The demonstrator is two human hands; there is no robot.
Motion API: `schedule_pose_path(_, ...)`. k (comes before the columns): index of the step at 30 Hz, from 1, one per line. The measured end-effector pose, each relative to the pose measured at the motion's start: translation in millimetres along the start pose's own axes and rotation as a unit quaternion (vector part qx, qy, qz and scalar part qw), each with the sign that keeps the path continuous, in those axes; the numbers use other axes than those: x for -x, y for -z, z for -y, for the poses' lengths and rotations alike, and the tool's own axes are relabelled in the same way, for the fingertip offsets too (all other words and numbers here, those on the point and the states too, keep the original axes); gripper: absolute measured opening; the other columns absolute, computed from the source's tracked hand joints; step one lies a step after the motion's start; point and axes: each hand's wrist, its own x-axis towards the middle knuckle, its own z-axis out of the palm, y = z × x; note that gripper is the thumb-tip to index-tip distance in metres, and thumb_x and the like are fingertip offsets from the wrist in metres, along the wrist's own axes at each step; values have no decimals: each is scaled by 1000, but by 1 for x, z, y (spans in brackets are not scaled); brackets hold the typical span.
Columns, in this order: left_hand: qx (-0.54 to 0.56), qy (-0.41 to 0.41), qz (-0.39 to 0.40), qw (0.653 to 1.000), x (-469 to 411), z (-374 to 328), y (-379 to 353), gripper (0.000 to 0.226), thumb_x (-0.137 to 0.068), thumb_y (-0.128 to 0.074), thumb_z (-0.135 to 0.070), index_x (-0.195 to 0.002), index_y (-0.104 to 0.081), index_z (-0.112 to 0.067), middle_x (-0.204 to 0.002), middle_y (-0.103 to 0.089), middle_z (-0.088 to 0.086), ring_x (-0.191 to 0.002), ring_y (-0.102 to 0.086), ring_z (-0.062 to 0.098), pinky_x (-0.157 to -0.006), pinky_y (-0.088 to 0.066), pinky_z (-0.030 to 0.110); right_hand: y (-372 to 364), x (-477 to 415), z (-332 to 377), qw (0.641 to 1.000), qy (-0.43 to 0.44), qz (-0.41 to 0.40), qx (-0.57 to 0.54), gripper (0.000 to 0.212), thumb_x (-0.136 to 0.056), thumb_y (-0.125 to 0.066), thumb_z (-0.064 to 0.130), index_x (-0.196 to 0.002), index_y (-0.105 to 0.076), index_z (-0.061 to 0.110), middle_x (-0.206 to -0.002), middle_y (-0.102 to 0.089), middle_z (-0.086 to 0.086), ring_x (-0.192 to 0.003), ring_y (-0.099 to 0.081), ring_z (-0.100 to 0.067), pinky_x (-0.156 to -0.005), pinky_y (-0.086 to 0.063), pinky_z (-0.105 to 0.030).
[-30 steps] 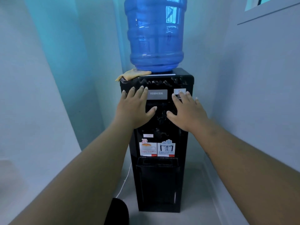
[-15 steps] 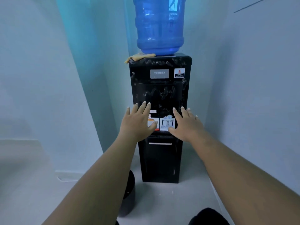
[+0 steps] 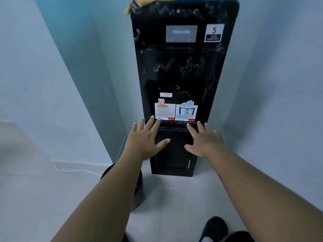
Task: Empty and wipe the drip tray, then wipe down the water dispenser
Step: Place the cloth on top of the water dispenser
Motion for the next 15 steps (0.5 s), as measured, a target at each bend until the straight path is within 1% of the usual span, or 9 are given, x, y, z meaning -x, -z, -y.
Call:
schedule_pose_path(5, -9, -18, 38, 999, -37, 12, -40, 88, -88, -17, -77, -158, -9, -25, -166, -13, 3, -151, -13, 31, -121, -15, 51, -22, -49, -3, 1000, 9, 1, -22, 80, -92, -47, 53, -154, -1, 35, -164, 7, -4, -150, 9, -27, -120, -6, -51)
schedule_pose_path(9, -27, -42, 50, 998, -71, 18, -63, 82, -91, -20, -75, -156, -22, -25, -164, -20, 3, -149, -18, 31, -120, -19, 50, -37, -80, -12, 999, 7, -5, -41, 66, -98, -36, 55, -154, -12, 29, -164, 2, -6, -150, 5, -29, -120, -9, -51)
schedule_pose_path(12, -19, -44, 57, 997, -89, 25, -73, 76, -93, -23, -72, -153, -28, -25, -162, -25, 2, -146, -23, 29, -116, -25, 48, -45, -94, -20, 997, 10, -21, -69, 55, -101, -31, 51, -150, -24, 26, -163, -3, -7, -150, 2, -28, -119, -12, -51)
schedule_pose_path(15, -15, -47, 81, 995, -106, 31, -86, 68, -94, -26, -69, -146, -39, -27, -156, -35, 0, -140, -32, 27, -109, -35, 46, -52, -110, -26, 997, 17, -22, -77, 49, -102, -32, 48, -145, -31, 25, -162, -7, -9, -149, -2, -30, -117, -16, -50)
